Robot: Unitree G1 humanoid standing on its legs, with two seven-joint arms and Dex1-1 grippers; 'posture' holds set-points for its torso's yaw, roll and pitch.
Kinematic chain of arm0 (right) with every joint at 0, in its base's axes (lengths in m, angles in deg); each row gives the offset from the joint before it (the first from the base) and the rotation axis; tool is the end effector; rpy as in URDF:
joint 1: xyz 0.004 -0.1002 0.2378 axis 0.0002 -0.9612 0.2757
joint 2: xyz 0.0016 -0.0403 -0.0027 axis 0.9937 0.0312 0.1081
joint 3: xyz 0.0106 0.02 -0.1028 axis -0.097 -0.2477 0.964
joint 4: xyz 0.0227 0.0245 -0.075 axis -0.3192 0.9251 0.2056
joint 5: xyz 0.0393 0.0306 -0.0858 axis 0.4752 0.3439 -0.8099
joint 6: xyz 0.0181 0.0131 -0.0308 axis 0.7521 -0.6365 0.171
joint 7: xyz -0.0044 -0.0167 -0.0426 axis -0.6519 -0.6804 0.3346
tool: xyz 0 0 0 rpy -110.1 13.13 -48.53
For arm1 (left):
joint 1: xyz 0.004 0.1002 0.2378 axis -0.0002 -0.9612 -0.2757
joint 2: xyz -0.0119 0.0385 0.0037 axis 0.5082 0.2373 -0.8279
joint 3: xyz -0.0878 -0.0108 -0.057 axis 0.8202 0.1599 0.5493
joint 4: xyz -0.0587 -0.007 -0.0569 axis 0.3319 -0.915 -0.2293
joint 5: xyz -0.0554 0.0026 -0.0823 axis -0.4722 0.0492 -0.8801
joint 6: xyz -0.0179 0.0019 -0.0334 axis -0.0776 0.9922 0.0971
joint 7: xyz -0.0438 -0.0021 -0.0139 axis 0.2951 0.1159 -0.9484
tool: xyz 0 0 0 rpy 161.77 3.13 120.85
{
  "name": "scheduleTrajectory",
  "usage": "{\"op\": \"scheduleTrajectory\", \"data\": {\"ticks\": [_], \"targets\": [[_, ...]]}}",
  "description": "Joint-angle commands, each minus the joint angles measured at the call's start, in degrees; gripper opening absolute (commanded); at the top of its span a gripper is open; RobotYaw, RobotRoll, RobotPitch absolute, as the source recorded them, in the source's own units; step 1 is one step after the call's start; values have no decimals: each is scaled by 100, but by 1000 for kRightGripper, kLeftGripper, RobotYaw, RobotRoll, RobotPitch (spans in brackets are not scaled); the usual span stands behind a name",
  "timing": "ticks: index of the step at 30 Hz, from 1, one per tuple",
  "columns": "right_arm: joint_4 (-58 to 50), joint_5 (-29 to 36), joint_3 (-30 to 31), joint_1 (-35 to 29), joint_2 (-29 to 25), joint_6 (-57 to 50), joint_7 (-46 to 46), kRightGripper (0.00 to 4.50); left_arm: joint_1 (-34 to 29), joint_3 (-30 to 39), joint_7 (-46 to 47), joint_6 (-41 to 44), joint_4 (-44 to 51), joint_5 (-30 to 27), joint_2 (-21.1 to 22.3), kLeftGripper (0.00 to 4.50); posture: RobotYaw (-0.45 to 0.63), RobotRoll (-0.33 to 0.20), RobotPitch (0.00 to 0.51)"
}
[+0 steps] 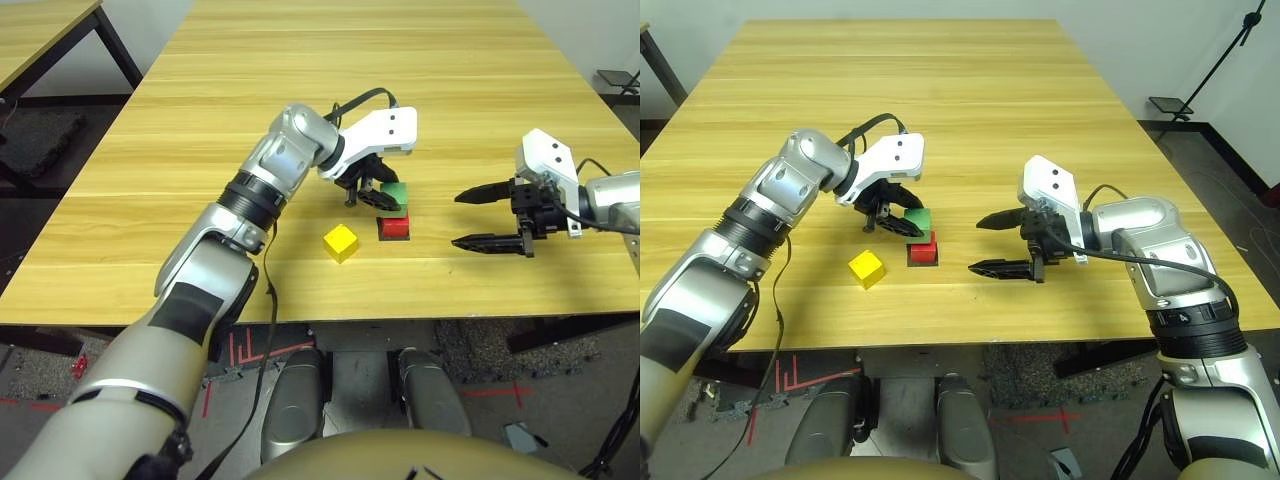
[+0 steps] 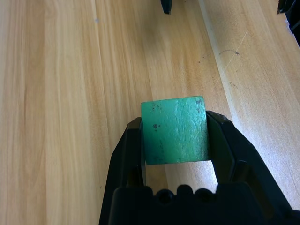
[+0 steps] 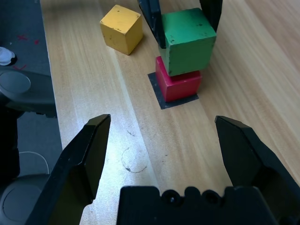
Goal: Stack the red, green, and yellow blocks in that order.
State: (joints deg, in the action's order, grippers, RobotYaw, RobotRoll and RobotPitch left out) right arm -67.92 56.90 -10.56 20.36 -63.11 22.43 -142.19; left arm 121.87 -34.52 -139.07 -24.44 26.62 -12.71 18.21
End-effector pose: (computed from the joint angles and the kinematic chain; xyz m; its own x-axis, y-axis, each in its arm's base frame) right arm 0.2655 -0.2597 0.1870 0.2511 0.8239 -0.5081 -0.9629 0.2665 -0.0438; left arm 0.3511 0.0894 0.2082 0.0638 -0.7546 -0.6530 0.9754 -0.0912 0.2008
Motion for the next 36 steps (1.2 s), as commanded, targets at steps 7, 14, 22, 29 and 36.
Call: {"op": "scheduleTrajectory", "data": {"ticks": [7,14,22,29,36], "targets": [[-136,199,-120,-168,-106,-40,131,4500,8,-97,12,-168,-146,173,-104,2014,-76,-57,91],[-62,200,-110,-183,-84,35,160,4500,3,-73,23,-188,-200,232,-151,2014,-74,-54,100],[55,179,-104,-213,-70,149,168,4500,-95,-80,57,-143,-177,251,-133,2014,-67,-52,107],[303,132,-45,-83,-3,307,165,4500,-195,-185,-49,292,179,282,-3,3052,-48,-53,104],[625,61,-2,69,26,508,107,4500,-322,121,118,2235,1958,-110,266,4469,-14,-53,95]]}}
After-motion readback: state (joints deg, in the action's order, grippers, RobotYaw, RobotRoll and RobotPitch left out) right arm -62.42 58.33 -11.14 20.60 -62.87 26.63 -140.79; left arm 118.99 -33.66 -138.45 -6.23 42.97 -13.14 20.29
